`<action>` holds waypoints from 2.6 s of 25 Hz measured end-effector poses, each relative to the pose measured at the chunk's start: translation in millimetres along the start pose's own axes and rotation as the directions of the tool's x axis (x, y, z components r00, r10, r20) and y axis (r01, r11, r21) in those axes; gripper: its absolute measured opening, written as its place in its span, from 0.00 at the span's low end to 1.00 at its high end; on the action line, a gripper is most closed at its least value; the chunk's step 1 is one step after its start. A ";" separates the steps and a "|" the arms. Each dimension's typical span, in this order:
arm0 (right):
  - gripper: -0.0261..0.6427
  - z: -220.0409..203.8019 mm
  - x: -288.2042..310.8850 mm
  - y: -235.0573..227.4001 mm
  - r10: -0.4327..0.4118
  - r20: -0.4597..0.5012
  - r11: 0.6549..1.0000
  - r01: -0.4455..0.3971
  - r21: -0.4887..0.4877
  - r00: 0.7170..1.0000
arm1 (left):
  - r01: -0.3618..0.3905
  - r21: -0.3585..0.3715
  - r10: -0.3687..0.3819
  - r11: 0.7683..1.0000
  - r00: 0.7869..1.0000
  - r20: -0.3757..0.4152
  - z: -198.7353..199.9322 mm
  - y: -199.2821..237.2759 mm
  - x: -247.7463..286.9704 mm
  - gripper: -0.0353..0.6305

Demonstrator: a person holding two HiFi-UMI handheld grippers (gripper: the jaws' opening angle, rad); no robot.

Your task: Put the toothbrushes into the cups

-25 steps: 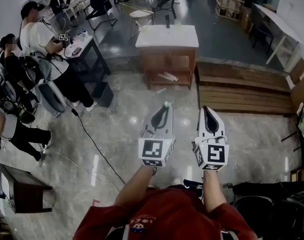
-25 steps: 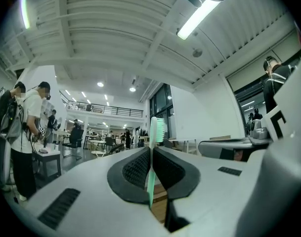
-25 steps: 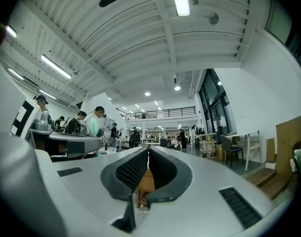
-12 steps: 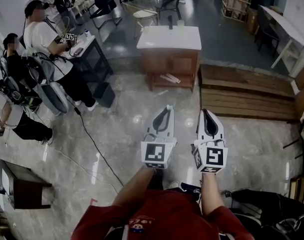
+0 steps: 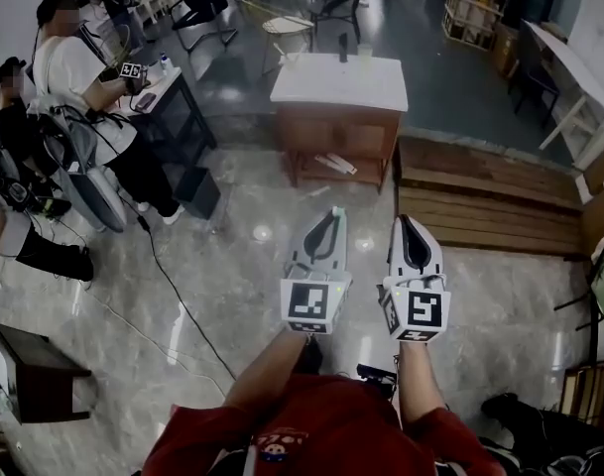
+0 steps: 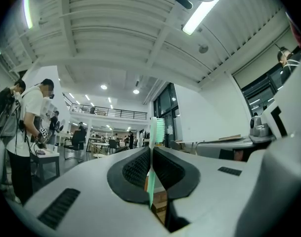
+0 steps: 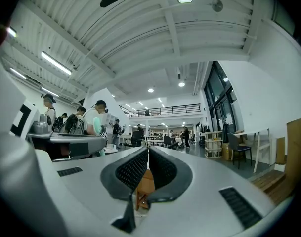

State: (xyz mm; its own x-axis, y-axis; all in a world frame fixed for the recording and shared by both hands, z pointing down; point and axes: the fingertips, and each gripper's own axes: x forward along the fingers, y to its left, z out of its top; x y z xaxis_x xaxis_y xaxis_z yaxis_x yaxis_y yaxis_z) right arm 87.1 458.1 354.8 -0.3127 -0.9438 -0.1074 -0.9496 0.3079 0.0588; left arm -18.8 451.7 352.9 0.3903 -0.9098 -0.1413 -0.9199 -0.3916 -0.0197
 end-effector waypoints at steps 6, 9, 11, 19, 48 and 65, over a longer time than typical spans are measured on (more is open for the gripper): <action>0.08 -8.1 73.0 30.0 0.039 -0.013 0.999 -0.039 -0.023 0.999 | -0.015 -0.014 0.015 1.000 1.000 0.008 -5.6 61.3 33.6 0.11; 0.08 -10.4 105.1 43.7 0.050 -0.018 0.998 -0.051 -0.027 0.999 | -0.023 -0.019 0.023 1.000 1.000 0.010 -8.7 91.7 47.8 0.11; 0.08 -12.4 123.7 48.5 0.049 -0.021 0.998 -0.050 -0.027 0.999 | -0.023 -0.025 0.024 0.999 1.000 0.011 -11.0 108.5 58.8 0.11; 0.08 -16.6 188.5 53.7 0.015 -0.023 0.999 -0.016 -0.043 1.000 | -0.002 -0.056 0.002 0.998 1.000 0.007 -23.1 159.6 107.4 0.11; 0.08 -49.1 388.7 -73.7 -0.008 -0.015 1.000 0.008 -0.010 1.000 | 0.001 -0.049 -0.002 0.999 1.000 -0.014 -55.6 199.7 338.1 0.11; 0.08 -59.2 496.7 -222.8 -0.032 0.006 0.999 0.032 -0.018 0.999 | -0.014 -0.047 0.013 0.999 1.000 -0.002 -66.8 180.5 510.7 0.11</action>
State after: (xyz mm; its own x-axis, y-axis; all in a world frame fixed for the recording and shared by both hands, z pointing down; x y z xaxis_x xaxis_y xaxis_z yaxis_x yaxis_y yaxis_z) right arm 144.7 -86.4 347.1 -0.2819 -0.9525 -0.1147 -0.9587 0.2749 0.0734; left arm 17.0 -92.8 343.2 0.3780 -0.9153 -0.1394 -0.9223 -0.3853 0.0288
